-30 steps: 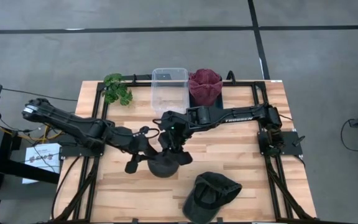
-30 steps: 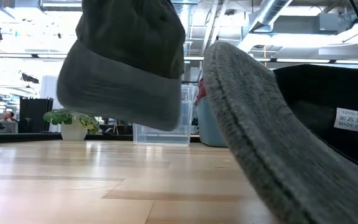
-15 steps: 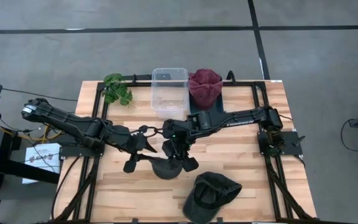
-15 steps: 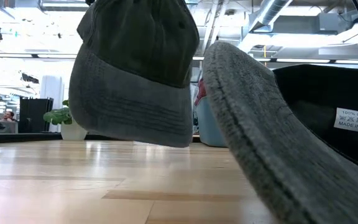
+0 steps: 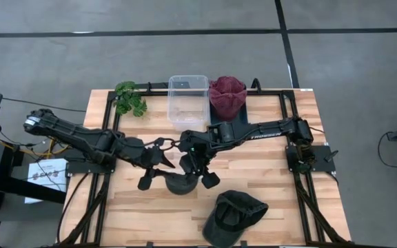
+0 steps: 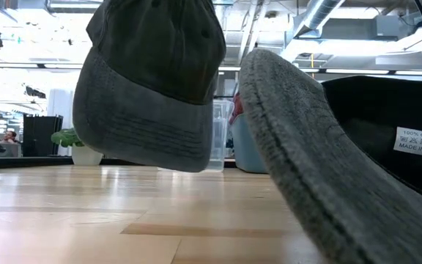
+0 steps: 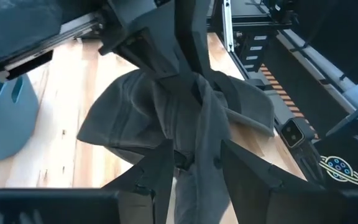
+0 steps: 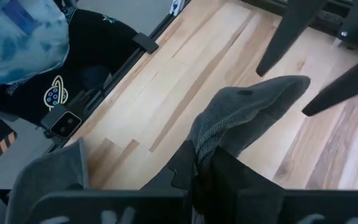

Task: Pick & Place hat
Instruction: Put the left black cap into the transparent bin

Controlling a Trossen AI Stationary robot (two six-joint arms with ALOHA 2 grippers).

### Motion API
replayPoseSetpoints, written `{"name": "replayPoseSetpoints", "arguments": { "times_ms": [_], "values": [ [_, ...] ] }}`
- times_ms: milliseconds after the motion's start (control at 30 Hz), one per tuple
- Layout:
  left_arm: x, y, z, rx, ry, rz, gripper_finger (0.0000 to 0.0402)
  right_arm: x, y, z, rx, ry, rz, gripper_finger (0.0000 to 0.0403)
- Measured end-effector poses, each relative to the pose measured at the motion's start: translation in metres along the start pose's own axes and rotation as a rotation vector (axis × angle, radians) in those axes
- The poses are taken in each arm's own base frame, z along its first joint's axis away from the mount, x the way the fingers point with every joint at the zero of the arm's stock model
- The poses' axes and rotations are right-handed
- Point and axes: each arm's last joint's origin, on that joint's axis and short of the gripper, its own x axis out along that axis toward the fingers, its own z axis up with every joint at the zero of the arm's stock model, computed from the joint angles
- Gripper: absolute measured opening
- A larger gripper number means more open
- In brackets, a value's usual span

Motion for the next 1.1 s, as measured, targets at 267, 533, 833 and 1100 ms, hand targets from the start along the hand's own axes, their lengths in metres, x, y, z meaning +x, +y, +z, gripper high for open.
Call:
{"name": "replayPoseSetpoints", "arguments": {
  "times_ms": [267,533,833,1100],
  "values": [
    [0.016,0.007,-0.003,-0.023,0.035,-0.09,0.0131,0.0,0.0,0.001,-0.027,-0.006,-0.003,0.0014],
    [0.027,0.008,-0.004,-0.027,0.036,-0.12,0.0131,0.0,-0.001,-0.002,-0.016,0.024,-0.024,0.0014],
    [0.025,0.008,-0.001,-0.027,0.006,-0.12,0.0131,0.0,-0.002,-0.002,-0.013,0.032,-0.049,0.0014],
    [0.025,0.008,-0.001,-0.044,0.005,-0.119,0.0131,0.001,0.0,-0.001,0.011,0.055,-0.105,0.0017]
  ]
}}
